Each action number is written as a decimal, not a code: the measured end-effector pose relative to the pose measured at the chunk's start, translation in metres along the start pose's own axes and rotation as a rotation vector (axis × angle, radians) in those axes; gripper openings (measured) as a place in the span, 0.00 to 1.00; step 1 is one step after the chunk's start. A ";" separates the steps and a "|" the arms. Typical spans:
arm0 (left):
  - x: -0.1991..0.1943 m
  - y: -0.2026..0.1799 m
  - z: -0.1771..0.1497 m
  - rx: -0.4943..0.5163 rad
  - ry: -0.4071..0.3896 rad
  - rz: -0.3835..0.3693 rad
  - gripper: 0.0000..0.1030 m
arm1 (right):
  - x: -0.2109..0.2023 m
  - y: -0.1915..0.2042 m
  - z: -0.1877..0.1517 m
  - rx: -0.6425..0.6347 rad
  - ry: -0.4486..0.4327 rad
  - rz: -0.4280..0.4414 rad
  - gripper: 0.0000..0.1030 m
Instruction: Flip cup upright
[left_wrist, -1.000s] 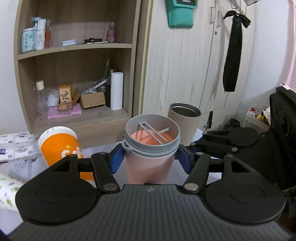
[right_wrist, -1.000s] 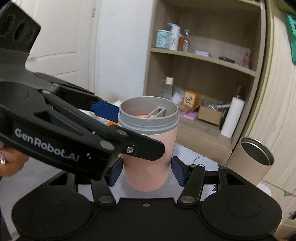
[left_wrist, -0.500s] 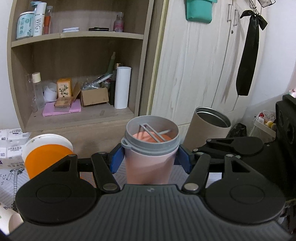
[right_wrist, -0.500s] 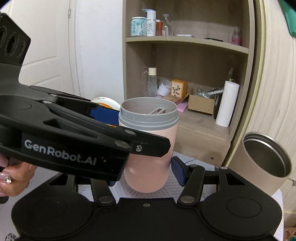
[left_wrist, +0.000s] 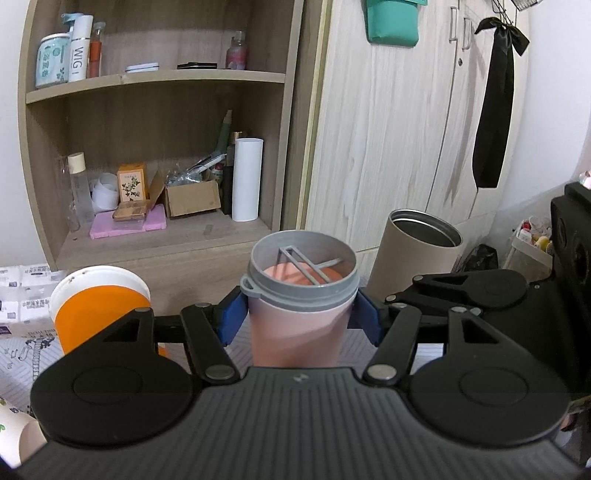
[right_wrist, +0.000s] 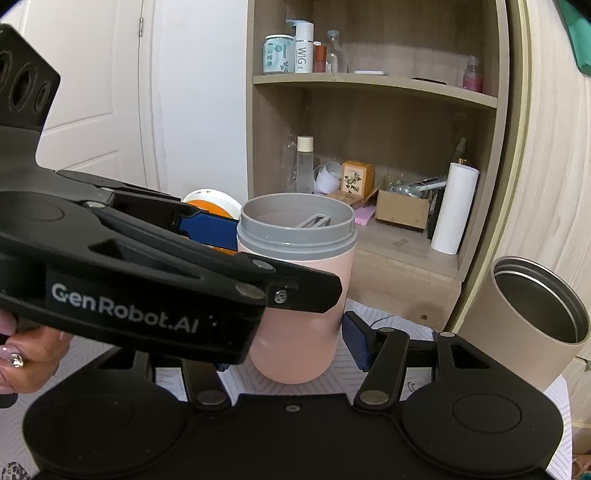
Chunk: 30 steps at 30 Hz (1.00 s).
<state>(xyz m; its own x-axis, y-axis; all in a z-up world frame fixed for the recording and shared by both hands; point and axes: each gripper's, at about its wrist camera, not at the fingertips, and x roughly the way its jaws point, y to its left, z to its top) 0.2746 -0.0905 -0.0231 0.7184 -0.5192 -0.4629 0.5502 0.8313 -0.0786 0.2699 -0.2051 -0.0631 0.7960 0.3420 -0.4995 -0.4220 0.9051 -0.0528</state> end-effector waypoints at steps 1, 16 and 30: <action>-0.001 -0.002 0.000 0.008 0.005 -0.003 0.66 | -0.001 0.001 0.000 -0.001 0.001 0.000 0.62; -0.040 -0.012 -0.014 -0.003 0.007 0.059 0.77 | -0.025 0.015 -0.005 -0.029 0.000 -0.039 0.75; -0.157 -0.027 -0.046 -0.132 0.001 0.281 0.78 | -0.112 0.062 -0.022 0.019 -0.049 -0.088 0.75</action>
<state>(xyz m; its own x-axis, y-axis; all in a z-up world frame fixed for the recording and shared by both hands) 0.1275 -0.0225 0.0112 0.8341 -0.2651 -0.4837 0.2697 0.9610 -0.0616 0.1448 -0.1933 -0.0292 0.8501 0.2724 -0.4507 -0.3416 0.9366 -0.0781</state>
